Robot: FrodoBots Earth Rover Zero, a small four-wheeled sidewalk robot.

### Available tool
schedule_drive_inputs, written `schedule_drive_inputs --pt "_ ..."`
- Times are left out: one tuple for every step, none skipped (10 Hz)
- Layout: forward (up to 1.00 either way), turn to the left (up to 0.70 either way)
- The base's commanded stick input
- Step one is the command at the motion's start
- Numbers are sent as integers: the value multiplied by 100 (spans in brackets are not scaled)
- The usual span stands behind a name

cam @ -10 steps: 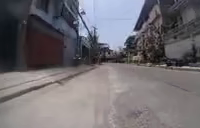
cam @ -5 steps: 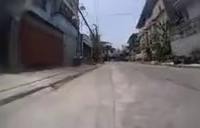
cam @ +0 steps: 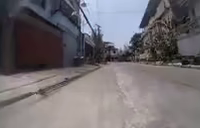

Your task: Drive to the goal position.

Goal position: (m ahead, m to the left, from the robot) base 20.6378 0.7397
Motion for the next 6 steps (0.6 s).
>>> schedule_drive_inputs --pt "100 -31" --pt "100 -20" --pt "100 -9" --pt "100 -3" --pt "100 -3" --pt "100 -3"
